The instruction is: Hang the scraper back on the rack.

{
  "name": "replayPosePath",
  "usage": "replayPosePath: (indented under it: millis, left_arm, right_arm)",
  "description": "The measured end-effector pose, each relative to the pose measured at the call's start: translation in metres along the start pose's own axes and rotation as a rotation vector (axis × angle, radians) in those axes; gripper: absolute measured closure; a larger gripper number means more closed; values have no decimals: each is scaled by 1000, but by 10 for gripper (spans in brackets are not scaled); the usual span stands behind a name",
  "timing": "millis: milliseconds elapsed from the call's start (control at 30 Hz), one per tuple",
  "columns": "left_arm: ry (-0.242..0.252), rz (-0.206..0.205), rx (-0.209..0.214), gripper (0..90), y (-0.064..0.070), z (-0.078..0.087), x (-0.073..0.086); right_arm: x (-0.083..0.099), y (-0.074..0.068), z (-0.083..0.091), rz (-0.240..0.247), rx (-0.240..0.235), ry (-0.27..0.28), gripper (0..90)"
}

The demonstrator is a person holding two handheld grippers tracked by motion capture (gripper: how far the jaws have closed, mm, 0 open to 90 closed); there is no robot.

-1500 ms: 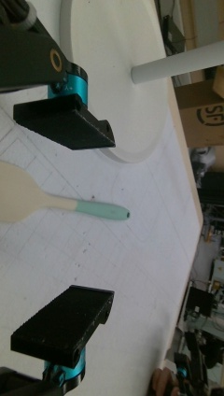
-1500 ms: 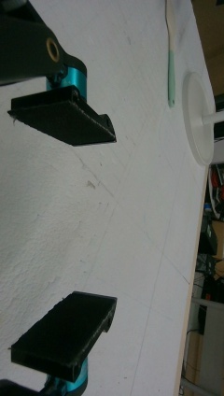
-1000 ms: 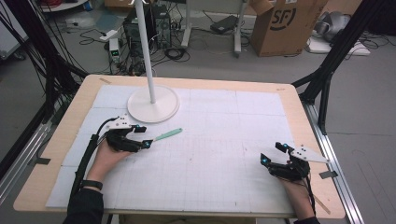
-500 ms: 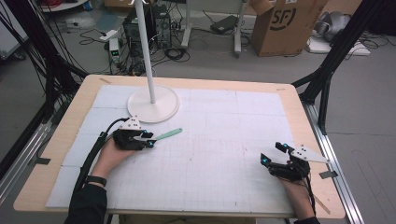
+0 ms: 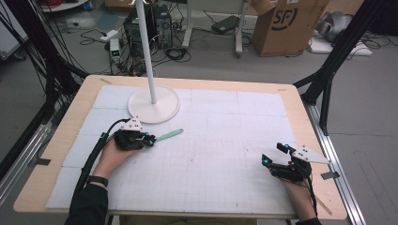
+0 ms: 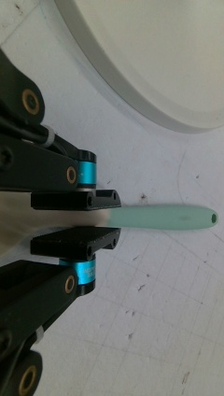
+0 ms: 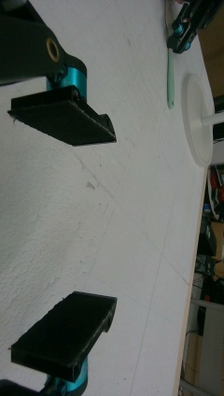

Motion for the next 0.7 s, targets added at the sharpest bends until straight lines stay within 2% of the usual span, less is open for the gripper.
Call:
replayPosePath:
  millis: [100,200,367,700]
  left_arm:
    - [6,15,4,808,0,1,-1]
    - [31,4,8,810,2,10,-6]
    - [135,15,0,811,5,38,-22]
    - [222,32,-21,813,6,90,-50]
  right_arm:
    - [0,0,0,0,0,1,169]
    - [0,1,0,0,0,0,169]
    - [0,1,0,1,1,2,169]
    - [0,0,0,1,4,2,169]
Point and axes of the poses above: each handheld gripper's, and its own axes: z roughly backward along the jaws, x roughly out of its underside, y roughly to its right, the point moved 8 cm from there along -z, roughly forward along the jaws, and after that the axes turned 10 degrees about x, right-handed, at the moved point
